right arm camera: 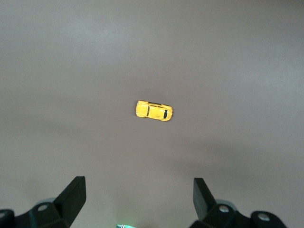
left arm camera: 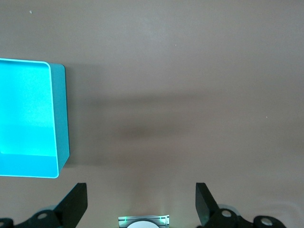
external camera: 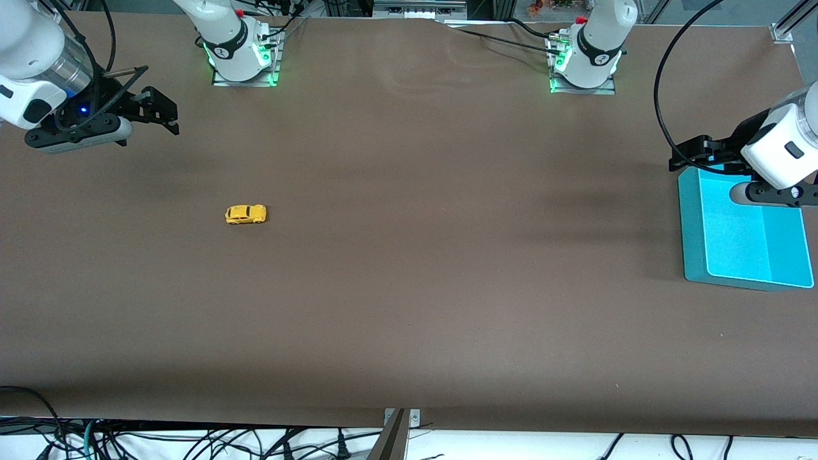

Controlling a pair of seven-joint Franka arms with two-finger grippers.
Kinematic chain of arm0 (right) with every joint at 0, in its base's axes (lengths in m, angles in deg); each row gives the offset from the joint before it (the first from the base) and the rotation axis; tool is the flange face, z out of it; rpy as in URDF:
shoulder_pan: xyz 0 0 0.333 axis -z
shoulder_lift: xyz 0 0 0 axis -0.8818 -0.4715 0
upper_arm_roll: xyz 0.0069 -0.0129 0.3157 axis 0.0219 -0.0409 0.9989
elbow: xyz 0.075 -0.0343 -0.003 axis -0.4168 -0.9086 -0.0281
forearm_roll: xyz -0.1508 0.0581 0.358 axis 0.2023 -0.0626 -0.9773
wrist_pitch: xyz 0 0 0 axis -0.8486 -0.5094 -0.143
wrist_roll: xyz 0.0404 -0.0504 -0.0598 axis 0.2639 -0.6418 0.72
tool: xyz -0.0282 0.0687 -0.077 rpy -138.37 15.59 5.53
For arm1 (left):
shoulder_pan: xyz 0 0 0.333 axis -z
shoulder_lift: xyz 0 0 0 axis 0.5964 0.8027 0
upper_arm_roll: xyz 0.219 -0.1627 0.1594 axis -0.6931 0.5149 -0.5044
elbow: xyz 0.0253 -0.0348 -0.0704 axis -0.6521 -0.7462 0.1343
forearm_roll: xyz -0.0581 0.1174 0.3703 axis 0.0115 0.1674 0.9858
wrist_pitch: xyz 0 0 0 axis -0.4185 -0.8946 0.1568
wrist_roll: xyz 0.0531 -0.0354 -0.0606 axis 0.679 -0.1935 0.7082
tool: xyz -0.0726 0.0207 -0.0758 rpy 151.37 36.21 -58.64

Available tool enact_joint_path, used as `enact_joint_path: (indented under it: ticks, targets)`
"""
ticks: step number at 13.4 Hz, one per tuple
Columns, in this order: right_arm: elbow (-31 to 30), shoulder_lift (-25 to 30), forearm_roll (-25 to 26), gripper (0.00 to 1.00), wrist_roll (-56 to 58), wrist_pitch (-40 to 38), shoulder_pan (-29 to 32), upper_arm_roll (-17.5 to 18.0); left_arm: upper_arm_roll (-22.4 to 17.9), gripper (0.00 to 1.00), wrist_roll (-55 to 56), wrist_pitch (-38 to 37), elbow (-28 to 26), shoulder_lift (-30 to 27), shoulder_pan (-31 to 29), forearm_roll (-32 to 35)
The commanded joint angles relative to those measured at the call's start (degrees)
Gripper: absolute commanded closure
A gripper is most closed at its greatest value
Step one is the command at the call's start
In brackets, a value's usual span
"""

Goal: Wind and store yellow beetle car

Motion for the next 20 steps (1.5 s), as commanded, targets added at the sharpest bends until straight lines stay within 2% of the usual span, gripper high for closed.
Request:
enact_joint_path:
  ticks: [1,9,14,17,20]
  targets:
    - [-0.3,1.3,-0.1,0.0,0.3,-0.9,0.4,0.2,0.1,0.0,0.1,0.0,1.1,0.5,-0.1,0.6]
    - [-0.9,1.3,0.1,0.0,0.3,-0.9,0.4,0.2,0.1,0.0,0.2,0.0,1.1,0.4,0.3,0.6]
    - [-5.2,1.0,0.1,0.0,4.3,0.4,0.4,0.5,0.1,0.0,0.2,0.0,1.1,0.5,0.3,0.6]
    - [-10.5,0.9,0.1,0.0,9.0,6.8,0.4,0.6,0.1,0.0,0.1,0.0,1.1,0.5,0.1,0.6]
    - [-17.6,-0.8,0.1,0.0,13.6,16.8,0.4,0.6,0.1,0.0,0.1,0.0,1.1,0.4,0.1,0.6]
